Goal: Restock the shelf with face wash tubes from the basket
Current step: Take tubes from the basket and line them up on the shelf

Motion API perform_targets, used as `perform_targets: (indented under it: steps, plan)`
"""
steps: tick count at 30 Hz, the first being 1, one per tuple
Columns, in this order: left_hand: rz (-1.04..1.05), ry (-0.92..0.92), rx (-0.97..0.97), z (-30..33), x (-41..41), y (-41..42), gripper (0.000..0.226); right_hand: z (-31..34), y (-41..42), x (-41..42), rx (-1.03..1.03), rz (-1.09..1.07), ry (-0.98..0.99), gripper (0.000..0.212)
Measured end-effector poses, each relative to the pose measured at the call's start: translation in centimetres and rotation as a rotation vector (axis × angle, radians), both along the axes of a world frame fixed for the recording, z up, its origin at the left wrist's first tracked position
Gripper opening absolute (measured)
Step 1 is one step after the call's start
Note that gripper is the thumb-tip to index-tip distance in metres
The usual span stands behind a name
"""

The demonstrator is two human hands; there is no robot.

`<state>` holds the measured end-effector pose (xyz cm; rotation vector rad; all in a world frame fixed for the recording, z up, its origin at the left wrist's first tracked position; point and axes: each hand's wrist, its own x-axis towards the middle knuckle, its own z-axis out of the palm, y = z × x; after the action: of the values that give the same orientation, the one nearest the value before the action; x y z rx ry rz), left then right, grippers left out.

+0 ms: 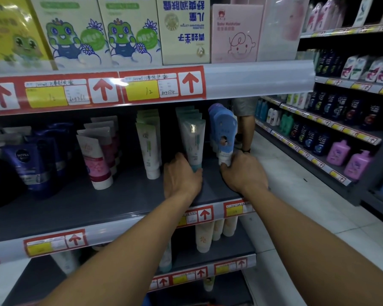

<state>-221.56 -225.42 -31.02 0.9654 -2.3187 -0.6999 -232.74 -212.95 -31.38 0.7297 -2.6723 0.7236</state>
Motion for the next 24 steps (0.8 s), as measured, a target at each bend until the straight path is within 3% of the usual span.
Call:
perform_targets:
  steps: [8, 11, 18, 24]
  plan:
    - [0.011, 0.002, -0.018, 0.2, 0.1, 0.1, 0.054, 0.4, 0.2, 1.0, -0.018, -0.054, 0.024, 0.043]
    - [0.021, 0.037, 0.016, 0.4, 0.7, 0.2, 0.055, 0.8, 0.7, 1.9, -0.059, -0.118, 0.060, 0.034]
    - [-0.104, 0.091, 0.035, 1.1, 3.5, 0.9, 0.018, 2.4, 1.3, 3.9, 0.027, -0.131, 0.061, 0.027]
    - [-0.178, 0.107, 0.002, 1.5, 8.4, 0.1, 0.012, 2.6, 0.7, 7.9, 0.010, -0.033, 0.073, 0.021]
